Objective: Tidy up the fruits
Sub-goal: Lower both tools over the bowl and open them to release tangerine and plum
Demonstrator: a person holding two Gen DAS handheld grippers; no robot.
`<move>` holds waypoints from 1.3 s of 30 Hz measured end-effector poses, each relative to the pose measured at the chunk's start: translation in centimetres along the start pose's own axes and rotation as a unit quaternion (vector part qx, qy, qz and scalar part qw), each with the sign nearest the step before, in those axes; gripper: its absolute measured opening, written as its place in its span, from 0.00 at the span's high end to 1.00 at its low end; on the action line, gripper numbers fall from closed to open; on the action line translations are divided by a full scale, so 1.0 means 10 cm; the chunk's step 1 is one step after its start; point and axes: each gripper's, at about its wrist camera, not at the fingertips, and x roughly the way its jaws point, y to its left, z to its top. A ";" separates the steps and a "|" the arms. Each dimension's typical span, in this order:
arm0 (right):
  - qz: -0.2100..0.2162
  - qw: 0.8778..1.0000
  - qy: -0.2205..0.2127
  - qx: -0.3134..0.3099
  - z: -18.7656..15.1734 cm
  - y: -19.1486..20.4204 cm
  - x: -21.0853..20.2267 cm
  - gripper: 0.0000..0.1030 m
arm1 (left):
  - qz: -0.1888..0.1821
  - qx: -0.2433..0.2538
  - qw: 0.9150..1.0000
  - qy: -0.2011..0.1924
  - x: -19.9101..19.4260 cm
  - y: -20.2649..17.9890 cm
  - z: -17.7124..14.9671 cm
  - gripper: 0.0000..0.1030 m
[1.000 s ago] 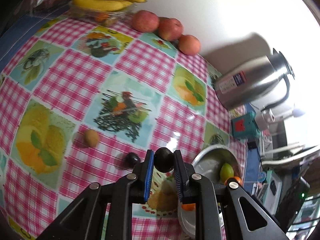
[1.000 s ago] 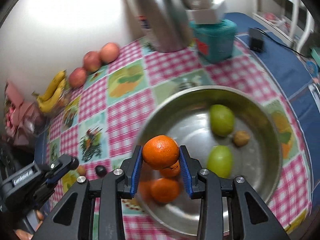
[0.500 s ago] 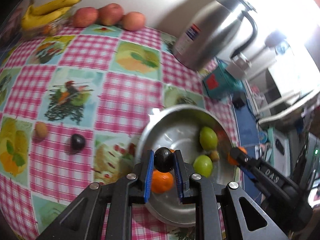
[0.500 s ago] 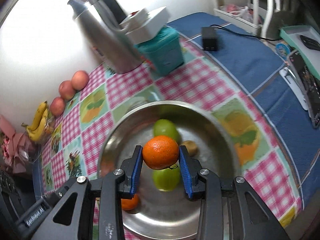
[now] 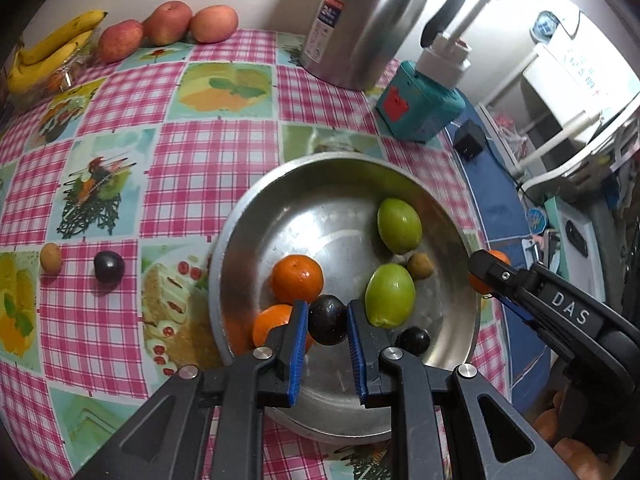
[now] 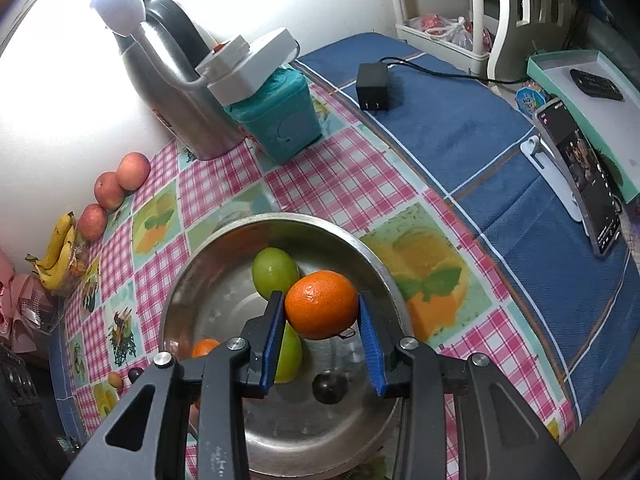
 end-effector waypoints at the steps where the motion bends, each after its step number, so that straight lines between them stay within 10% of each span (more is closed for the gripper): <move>1: -0.001 1.000 0.004 0.001 0.00 0.00 0.02 0.63 | 0.001 0.003 1.000 0.001 0.01 -0.01 -0.01 0.79; 39: -0.037 0.997 0.072 -0.010 -0.09 0.03 0.38 0.63 | 0.023 0.041 0.999 0.021 0.22 -0.22 -0.10 0.78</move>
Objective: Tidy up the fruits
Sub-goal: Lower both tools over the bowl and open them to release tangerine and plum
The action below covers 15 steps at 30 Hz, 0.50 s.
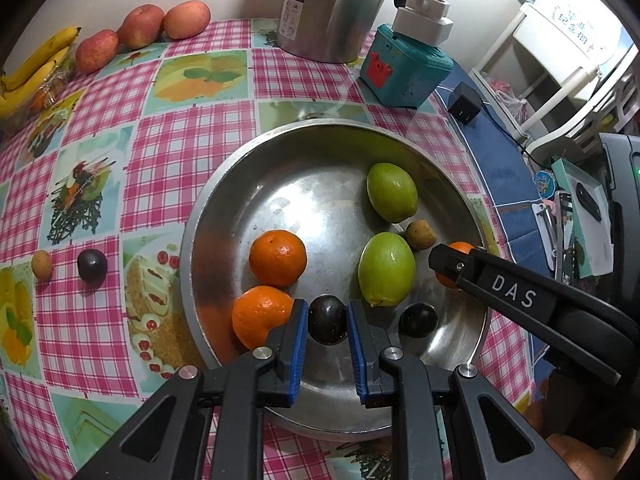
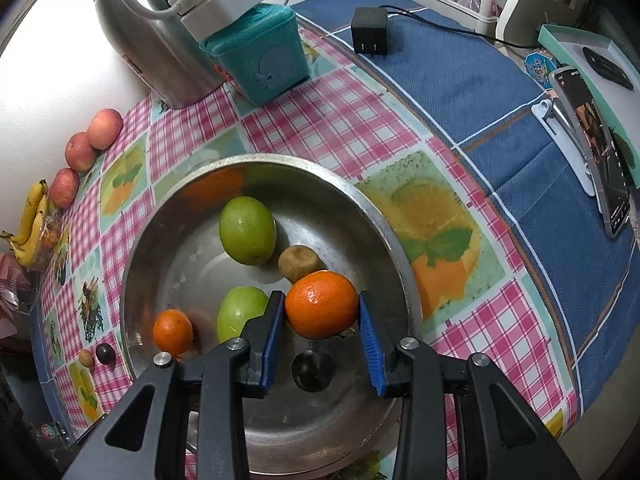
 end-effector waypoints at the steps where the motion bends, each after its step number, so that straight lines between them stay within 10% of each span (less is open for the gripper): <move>1: -0.001 1.000 0.002 0.001 0.00 0.00 0.01 0.63 | 0.000 0.001 1.000 0.002 0.01 0.00 0.00 0.78; 15: 0.005 1.000 -0.019 0.000 0.02 0.01 -0.11 0.60 | -0.007 0.004 1.000 0.003 0.02 -0.04 0.00 0.68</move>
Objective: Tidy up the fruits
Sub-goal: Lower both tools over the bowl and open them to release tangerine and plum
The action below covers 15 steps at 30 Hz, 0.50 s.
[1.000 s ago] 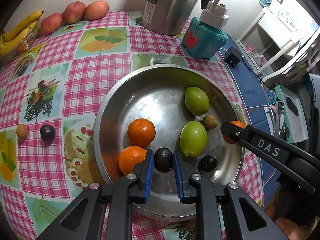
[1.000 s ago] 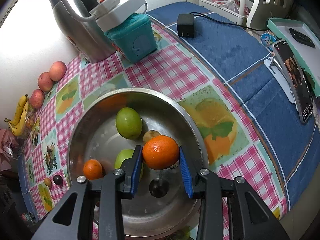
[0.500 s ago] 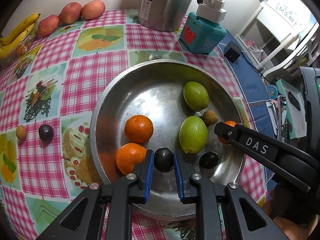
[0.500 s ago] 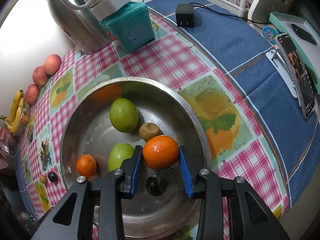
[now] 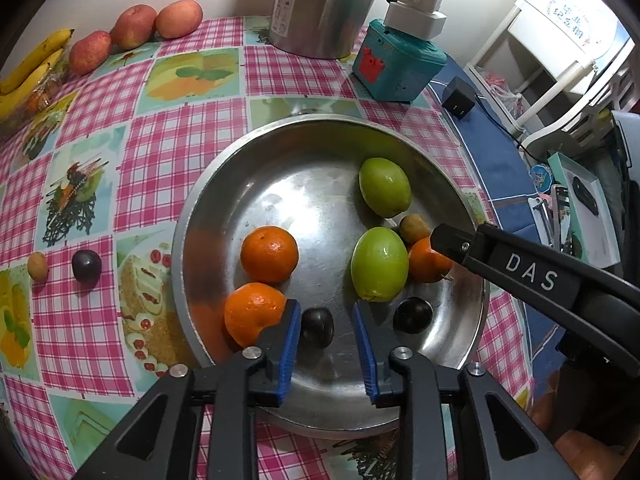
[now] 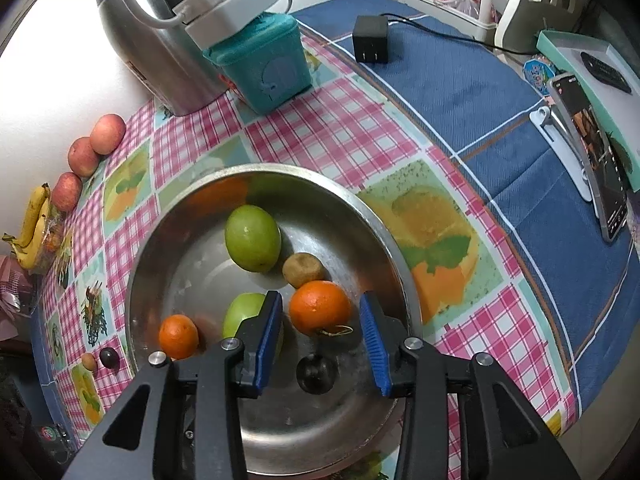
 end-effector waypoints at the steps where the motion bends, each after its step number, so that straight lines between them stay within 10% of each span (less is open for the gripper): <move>1: 0.000 1.000 -0.001 0.000 0.00 0.00 -0.01 0.60 | -0.001 0.000 1.000 -0.001 -0.01 0.00 0.00 0.66; 15: -0.001 1.000 -0.004 -0.005 -0.01 0.02 -0.03 0.50 | 0.013 -0.030 0.999 -0.025 -0.26 0.23 0.07 0.40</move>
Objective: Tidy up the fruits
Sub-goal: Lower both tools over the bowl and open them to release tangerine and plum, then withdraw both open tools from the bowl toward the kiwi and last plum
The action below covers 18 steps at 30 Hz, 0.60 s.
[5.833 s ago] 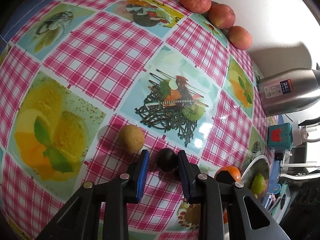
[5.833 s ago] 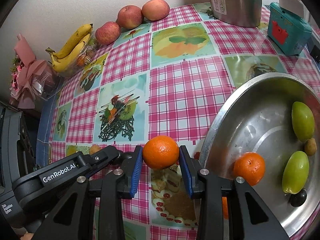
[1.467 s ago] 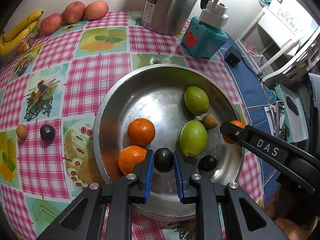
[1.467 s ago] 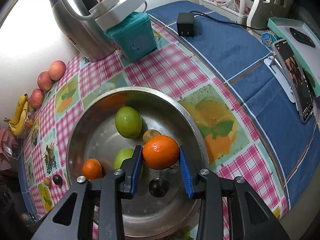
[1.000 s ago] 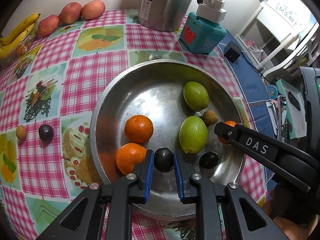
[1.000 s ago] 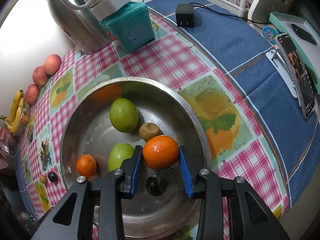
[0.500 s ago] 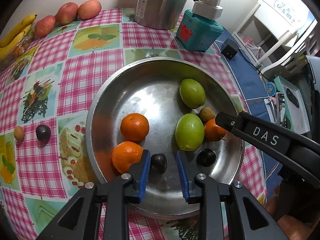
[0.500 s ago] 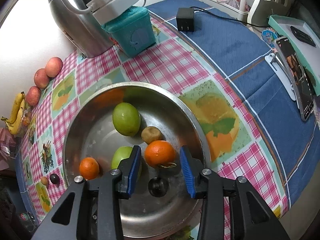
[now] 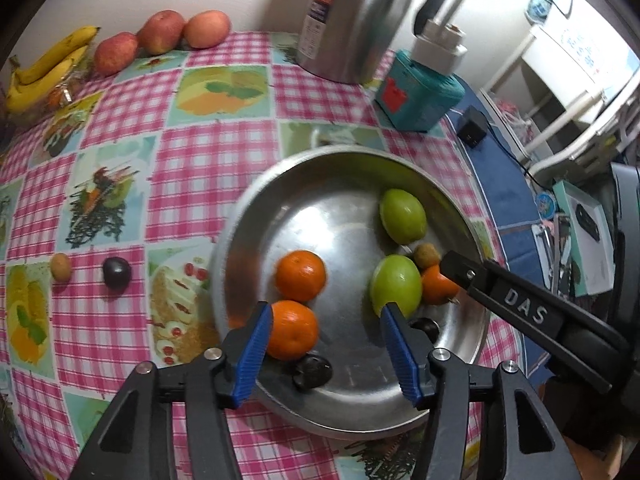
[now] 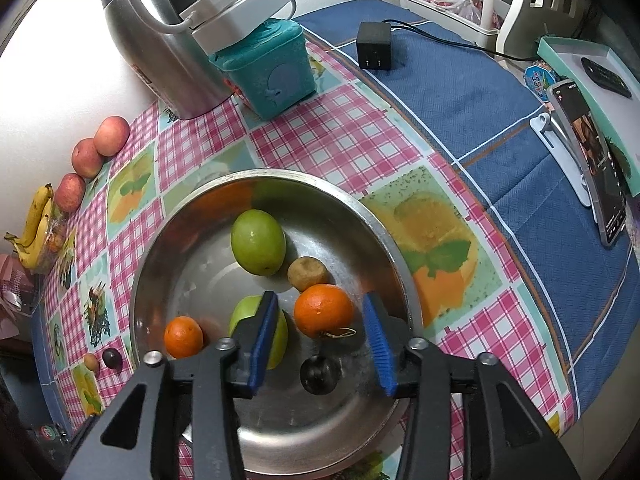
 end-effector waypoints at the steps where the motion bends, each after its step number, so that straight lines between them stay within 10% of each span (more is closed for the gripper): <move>1: 0.000 1.000 -0.001 -0.001 0.00 0.01 -0.01 0.50 | 0.005 -0.005 1.000 -0.003 -0.01 0.03 0.02 0.37; 18: 0.013 0.997 -0.008 -0.074 -0.09 0.49 -0.08 0.49 | 0.075 -0.123 0.988 -0.048 -0.32 0.91 0.16 0.31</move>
